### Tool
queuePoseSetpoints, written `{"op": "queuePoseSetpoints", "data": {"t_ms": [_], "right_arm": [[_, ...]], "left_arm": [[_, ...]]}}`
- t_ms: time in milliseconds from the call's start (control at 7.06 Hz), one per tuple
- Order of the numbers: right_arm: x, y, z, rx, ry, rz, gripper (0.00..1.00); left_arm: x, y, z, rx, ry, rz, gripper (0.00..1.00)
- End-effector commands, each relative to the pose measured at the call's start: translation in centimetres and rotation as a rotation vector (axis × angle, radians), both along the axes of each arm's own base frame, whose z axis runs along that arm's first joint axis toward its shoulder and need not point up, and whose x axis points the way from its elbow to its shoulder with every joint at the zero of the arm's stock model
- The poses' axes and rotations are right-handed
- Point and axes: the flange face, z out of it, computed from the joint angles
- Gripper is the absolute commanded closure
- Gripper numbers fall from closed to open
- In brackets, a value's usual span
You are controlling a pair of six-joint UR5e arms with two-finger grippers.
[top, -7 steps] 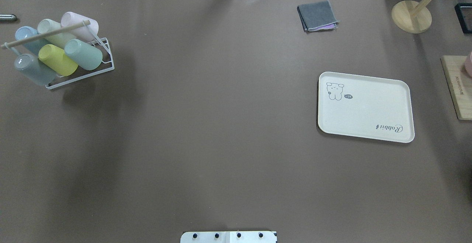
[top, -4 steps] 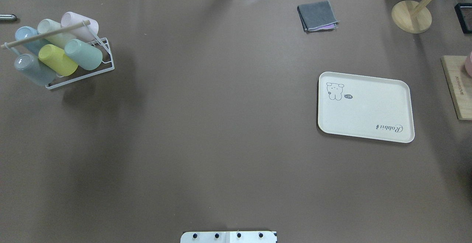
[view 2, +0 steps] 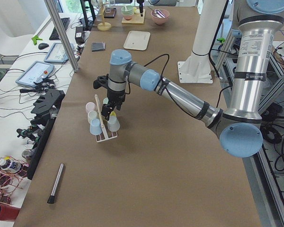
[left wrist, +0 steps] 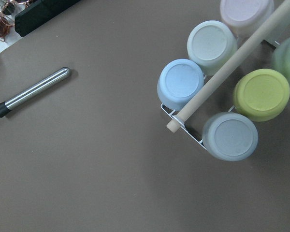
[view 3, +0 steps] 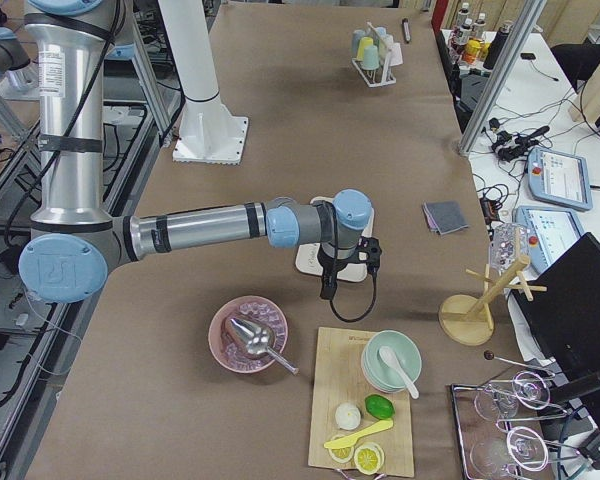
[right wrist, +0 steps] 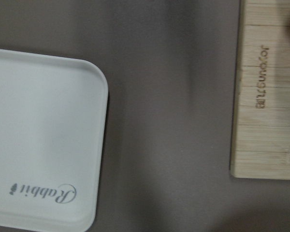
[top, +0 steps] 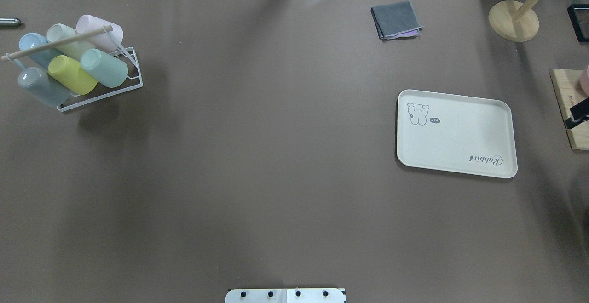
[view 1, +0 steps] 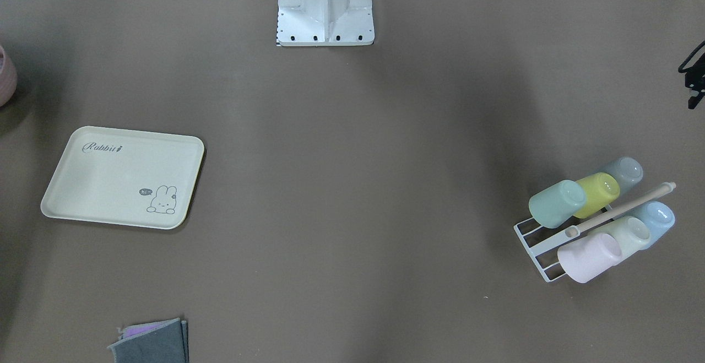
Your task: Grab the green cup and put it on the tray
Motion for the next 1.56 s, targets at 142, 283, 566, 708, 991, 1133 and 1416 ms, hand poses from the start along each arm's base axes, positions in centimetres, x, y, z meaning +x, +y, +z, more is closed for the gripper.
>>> {"op": "queuePoseSetpoints", "data": {"t_ms": [142, 283, 566, 708, 991, 1133, 1416], "right_arm": [[-7.3, -1.5, 2.6, 0.047, -0.003, -0.008, 0.00], [-9.0, -1.7, 4.0, 0.048, -0.027, 0.011, 0.00], [-12.1, -1.2, 3.7, 0.009, -0.015, 0.022, 0.03], [-12.5, -1.3, 3.8, 0.007, -0.014, 0.017, 0.09], [-13.4, -2.5, 4.1, -0.001, -0.012, 0.013, 0.21], [-13.4, -2.4, 4.4, -0.002, -0.011, 0.007, 0.26], [-13.2, -2.2, 4.4, 0.000, -0.017, 0.003, 0.75]], "left_arm": [[8.4, -1.5, -7.8, 0.006, -0.267, 0.096, 0.01], [10.7, -1.9, -9.1, 0.088, -0.395, 0.100, 0.01], [14.8, -1.8, -11.2, 0.243, -0.575, 0.128, 0.01], [17.7, -1.8, -13.4, 0.376, -0.703, 0.203, 0.01], [21.8, -2.0, -13.5, 0.492, -0.891, 0.408, 0.01], [23.9, -1.5, -13.1, 0.536, -1.003, 0.497, 0.01], [28.1, -0.4, -12.0, 0.631, -1.211, 0.802, 0.01]]}}
